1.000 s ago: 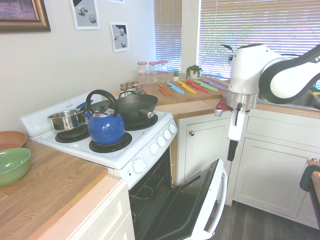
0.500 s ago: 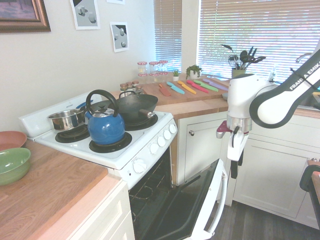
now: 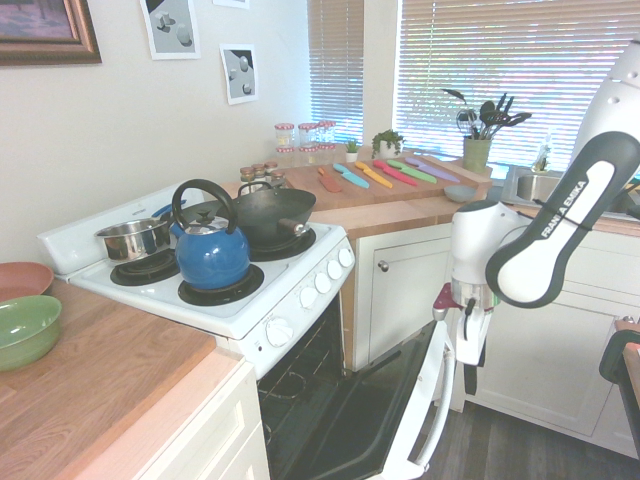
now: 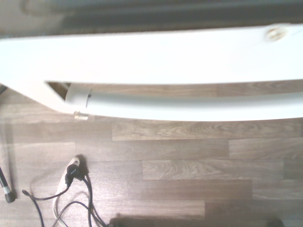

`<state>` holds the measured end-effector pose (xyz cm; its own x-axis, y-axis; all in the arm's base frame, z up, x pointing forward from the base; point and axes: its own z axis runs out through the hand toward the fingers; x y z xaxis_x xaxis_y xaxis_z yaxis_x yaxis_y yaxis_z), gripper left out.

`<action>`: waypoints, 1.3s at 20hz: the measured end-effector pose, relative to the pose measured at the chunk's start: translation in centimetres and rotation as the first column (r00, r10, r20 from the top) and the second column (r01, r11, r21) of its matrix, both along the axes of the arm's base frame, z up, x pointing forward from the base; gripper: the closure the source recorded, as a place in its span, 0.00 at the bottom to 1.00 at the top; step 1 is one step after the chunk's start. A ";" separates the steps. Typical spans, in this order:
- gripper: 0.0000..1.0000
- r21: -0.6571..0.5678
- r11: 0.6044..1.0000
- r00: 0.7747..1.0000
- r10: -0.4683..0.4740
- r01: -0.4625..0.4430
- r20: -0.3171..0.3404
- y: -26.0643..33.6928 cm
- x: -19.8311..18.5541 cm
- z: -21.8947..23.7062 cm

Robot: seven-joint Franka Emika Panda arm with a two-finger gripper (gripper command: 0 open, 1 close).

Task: Close the oven

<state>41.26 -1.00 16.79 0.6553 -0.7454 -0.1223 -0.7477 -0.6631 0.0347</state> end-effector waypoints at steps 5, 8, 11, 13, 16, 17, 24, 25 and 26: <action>0.00 0.015 1.000 1.000 0.018 -0.019 0.026 1.1 -0.4 -2.9; 0.00 0.010 1.000 0.999 0.029 -0.030 0.046 1.5 -0.8 -4.9; 0.00 0.002 0.999 0.997 0.043 -0.043 0.071 2.1 -0.6 -7.1; 0.00 0.001 0.999 0.995 0.049 -0.050 0.083 2.4 0.2 -8.3; 0.00 -0.002 0.999 0.993 0.053 -0.053 0.105 2.6 1.8 -9.6; 0.00 -0.003 0.999 0.992 0.052 -0.052 0.113 2.6 2.2 -9.9; 0.00 -0.025 0.999 0.987 0.029 -0.025 0.160 1.4 4.5 -11.7; 0.00 -0.027 0.999 0.984 0.027 -0.022 0.173 1.3 5.1 -11.7; 0.00 -0.027 0.999 0.983 0.026 -0.022 0.180 1.3 5.5 -11.8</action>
<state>46.71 0.27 5.02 0.6825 -0.7306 0.0176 -0.7273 -0.6814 -0.0825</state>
